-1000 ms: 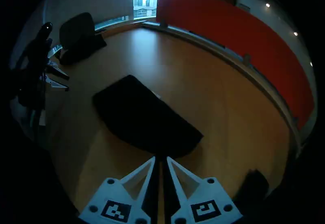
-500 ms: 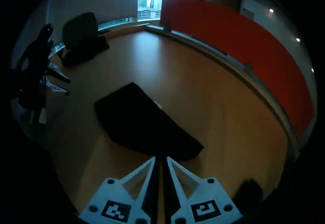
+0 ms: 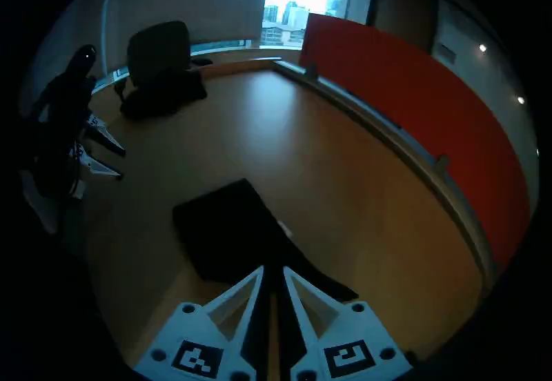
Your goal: Fold towel
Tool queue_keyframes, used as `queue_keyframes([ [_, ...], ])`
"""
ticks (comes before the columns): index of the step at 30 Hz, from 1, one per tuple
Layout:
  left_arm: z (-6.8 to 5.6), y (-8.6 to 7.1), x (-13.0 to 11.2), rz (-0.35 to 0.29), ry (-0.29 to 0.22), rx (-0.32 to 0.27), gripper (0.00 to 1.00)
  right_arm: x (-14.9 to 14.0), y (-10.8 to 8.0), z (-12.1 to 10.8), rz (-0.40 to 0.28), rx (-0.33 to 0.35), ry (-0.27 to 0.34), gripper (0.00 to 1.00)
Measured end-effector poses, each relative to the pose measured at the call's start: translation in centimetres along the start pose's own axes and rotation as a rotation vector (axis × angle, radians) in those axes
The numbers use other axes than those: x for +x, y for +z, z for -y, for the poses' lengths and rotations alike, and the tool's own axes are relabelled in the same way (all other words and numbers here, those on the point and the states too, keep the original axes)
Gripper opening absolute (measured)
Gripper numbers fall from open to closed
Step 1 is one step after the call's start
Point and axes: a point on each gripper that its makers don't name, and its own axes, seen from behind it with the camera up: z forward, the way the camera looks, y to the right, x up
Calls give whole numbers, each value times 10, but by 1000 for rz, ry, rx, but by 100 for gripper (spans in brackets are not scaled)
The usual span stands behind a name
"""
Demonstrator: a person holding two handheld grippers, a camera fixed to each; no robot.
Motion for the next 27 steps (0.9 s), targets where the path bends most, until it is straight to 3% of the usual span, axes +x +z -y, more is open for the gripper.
queue_keyframes([
  [6,1,-4,-2,-8,-8,0,90,27,12,13,-17,38,-50,4],
  [18,5,-7,-4,-12,-28,-4,90,47,32,30,-12,93,-113,4],
  [27,10,-13,-8,-23,-65,4,90,59,63,61,26,188,-241,4],
])
